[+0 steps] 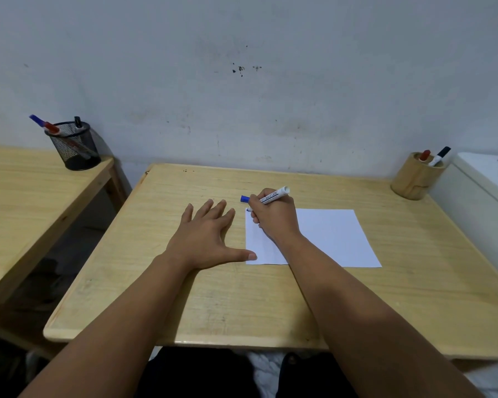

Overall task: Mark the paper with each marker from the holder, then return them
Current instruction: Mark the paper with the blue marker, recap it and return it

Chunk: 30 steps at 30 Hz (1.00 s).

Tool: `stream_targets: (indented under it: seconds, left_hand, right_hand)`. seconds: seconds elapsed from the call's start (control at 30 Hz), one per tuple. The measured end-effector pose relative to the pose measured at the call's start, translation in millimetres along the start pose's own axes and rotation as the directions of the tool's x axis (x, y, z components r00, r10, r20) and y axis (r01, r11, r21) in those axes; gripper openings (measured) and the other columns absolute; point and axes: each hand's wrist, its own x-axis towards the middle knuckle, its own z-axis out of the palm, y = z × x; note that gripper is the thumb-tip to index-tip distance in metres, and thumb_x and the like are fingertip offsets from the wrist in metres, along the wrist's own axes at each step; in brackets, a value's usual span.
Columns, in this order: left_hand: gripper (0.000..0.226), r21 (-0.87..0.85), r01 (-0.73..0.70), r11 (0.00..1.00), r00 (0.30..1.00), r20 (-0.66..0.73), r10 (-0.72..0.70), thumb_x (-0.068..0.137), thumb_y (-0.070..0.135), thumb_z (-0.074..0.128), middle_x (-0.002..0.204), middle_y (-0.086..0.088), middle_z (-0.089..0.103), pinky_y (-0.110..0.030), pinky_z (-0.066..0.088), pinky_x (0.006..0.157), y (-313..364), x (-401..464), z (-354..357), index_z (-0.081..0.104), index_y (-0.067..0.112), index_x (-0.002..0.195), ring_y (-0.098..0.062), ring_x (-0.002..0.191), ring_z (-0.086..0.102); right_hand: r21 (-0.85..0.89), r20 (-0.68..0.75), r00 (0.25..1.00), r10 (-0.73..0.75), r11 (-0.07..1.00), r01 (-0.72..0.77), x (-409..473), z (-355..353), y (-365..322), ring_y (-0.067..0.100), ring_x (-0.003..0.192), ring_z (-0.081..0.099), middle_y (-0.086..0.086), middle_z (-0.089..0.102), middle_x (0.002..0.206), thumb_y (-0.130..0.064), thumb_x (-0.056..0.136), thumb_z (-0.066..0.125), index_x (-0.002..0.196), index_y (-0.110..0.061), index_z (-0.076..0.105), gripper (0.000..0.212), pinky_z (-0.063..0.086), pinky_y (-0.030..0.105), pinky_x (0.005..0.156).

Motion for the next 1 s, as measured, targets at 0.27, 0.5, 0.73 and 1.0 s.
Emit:
stream_targets:
  seconds: [0.27, 0.5, 0.73, 1.0]
  left_hand:
    - [0.122, -0.07, 0.013, 0.997, 1.0, -0.009, -0.014, 0.058, 0.103, 0.046, 0.17, 0.007, 0.022, -0.054, 0.003, 0.127, 1, -1, -4, 0.037, 0.033, 0.157, -0.016, 0.158, 0.01]
    - [0.041, -0.42, 0.115, 0.9, 0.949, -0.221, -0.224, 0.094, 0.046, 0.054, 0.123, 0.005, 0.065, -0.041, 0.052, 0.094, 12, 51, -31, 0.064, 0.03, 0.13, -0.017, 0.108, 0.065]
    - [0.025, -0.097, 0.008, 0.995, 0.996, -0.092, -0.017, 0.093, 0.025, 0.059, 0.117, 0.003, 0.064, -0.038, 0.055, 0.08, 19, 104, -22, 0.077, 0.033, 0.109, -0.025, 0.11, 0.06]
    - [0.016, -0.503, 0.099, 0.859, 0.944, -0.224, -0.241, 0.097, 0.019, 0.061, 0.096, -0.001, 0.066, -0.032, 0.049, 0.072, 25, 104, -25, 0.07, 0.019, 0.11, -0.021, 0.088, 0.064]
  right_hand:
    - [0.333, -0.031, 0.991, 0.132, 0.936, -0.114, 7, -4, -7, 0.023, 0.057, 0.066, 0.01, 0.071, 0.063, -0.021, 0.096, 0.076, 0.074, -0.008, 0.064, 0.029, 0.058, 0.032, 0.057]
    - [0.272, -0.059, 0.998, -0.007, 0.962, 0.023, 18, -24, -35, 0.014, 0.048, 0.049, 0.016, 0.071, 0.071, -0.054, 0.091, 0.079, 0.077, -0.013, 0.065, 0.046, 0.048, 0.032, 0.057]
    - [0.275, 0.058, 0.994, -0.092, 0.959, 0.073, 29, -69, -45, 0.018, 0.079, 0.081, 0.004, 0.084, 0.096, -0.011, 0.1, 0.073, 0.114, -0.02, 0.072, 0.016, 0.06, 0.034, 0.065]
    - [0.472, 0.121, 0.993, -0.008, 0.88, -0.051, 25, -93, -42, 0.032, 0.088, 0.08, 0.016, 0.08, 0.116, -0.012, 0.109, 0.057, 0.121, -0.014, 0.078, 0.024, 0.068, 0.049, 0.072]
